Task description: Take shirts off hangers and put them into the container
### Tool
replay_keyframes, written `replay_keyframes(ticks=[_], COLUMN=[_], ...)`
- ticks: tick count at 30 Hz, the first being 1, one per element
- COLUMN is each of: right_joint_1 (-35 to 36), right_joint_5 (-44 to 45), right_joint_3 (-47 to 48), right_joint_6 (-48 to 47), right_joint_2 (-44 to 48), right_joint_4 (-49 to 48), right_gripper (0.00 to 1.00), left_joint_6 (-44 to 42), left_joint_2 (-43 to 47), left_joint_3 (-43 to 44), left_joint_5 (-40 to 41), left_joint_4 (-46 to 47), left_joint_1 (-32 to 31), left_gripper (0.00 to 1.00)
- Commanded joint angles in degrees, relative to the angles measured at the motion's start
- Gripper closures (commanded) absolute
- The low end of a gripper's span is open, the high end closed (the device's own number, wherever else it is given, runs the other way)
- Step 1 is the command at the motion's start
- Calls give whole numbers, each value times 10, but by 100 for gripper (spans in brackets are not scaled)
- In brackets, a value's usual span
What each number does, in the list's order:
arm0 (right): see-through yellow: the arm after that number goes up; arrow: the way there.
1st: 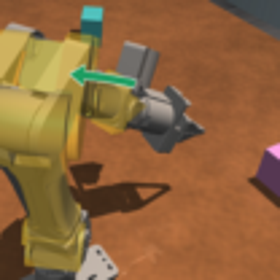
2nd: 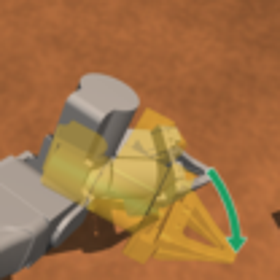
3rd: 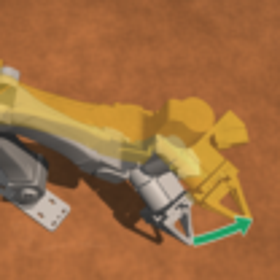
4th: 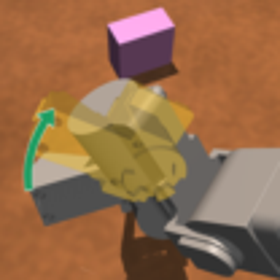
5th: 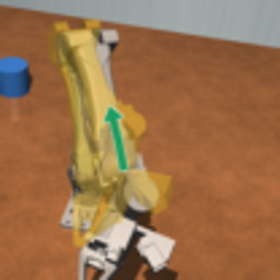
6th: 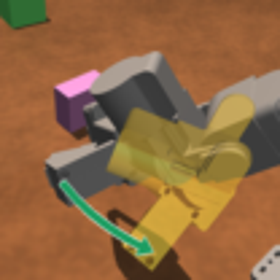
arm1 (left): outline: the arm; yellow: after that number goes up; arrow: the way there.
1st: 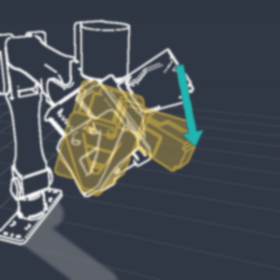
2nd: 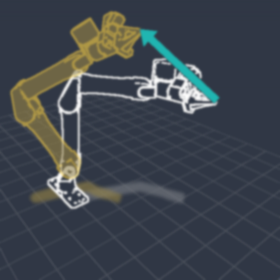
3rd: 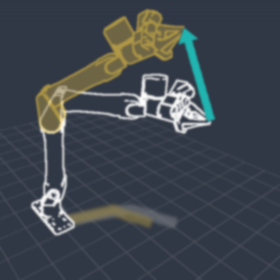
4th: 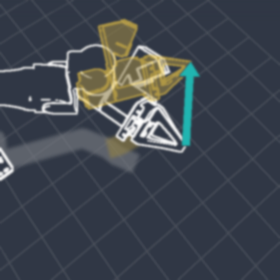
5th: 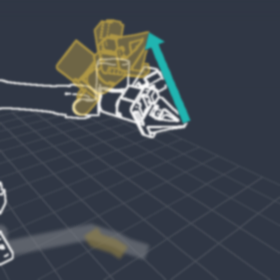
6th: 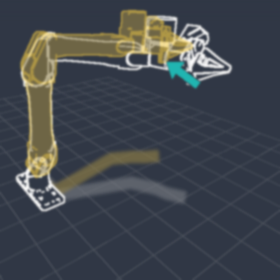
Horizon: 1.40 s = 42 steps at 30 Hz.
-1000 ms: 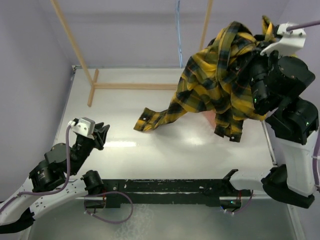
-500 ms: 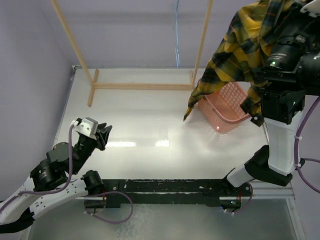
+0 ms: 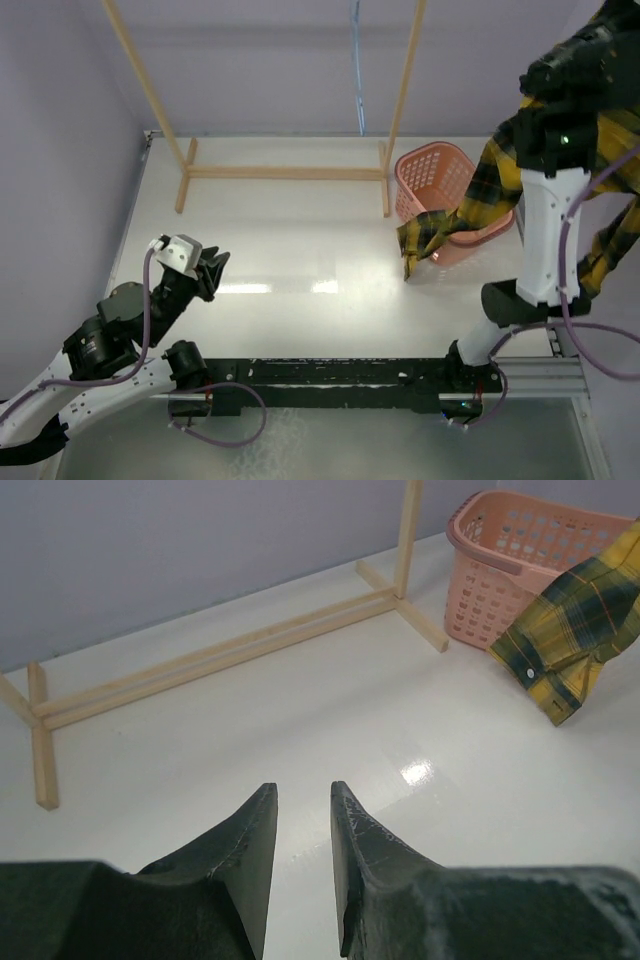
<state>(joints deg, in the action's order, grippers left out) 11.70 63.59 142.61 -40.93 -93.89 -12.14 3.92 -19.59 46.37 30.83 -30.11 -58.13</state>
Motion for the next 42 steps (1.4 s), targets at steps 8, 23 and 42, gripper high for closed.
replay_keyframes(ticks=[8, 23, 42], right_joint_1=[-48, -48, -52], right_joint_5=[-111, -356, -454], right_joint_3=[125, -297, -424], right_joint_6=[292, 525, 628], right_joint_2=[-121, 144, 53], right_joint_4=[271, 370, 425], right_gripper=[100, 100, 100], left_joint_6=[0, 2, 8], left_joint_2=[-10, -21, -2], left_joint_3=[2, 0, 3], left_joint_5=[14, 24, 24], left_joint_4=[22, 20, 13], left_joint_1=[4, 7, 10], left_gripper=[68, 67, 67])
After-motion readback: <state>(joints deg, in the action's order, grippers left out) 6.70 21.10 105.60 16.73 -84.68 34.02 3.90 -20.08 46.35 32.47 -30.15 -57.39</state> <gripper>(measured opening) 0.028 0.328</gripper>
